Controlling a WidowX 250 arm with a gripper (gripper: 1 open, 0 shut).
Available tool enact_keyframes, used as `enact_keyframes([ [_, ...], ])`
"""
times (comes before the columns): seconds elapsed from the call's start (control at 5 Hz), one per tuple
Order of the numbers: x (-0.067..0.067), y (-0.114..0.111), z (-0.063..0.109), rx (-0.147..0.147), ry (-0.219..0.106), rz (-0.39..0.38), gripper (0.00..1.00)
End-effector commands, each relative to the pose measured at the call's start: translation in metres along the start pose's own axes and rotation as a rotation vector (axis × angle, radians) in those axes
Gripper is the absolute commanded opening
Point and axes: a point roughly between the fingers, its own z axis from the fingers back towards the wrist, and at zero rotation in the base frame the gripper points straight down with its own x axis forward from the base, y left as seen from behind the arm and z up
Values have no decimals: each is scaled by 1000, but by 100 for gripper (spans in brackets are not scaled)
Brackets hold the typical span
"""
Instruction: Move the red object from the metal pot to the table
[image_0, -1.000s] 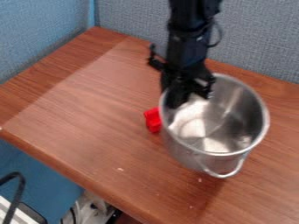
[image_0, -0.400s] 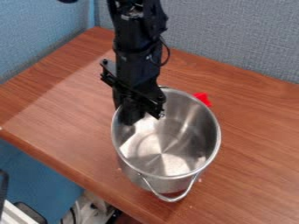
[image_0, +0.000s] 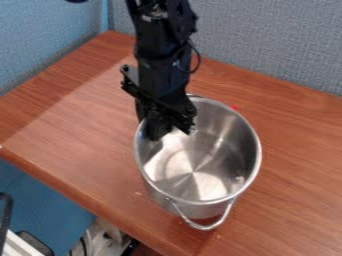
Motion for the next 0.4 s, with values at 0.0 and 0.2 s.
enact_keyframes([
  [0.0,4,-8,1,15,-27,26,0],
  [0.2,11,-6,-8,25,-27,76,0],
])
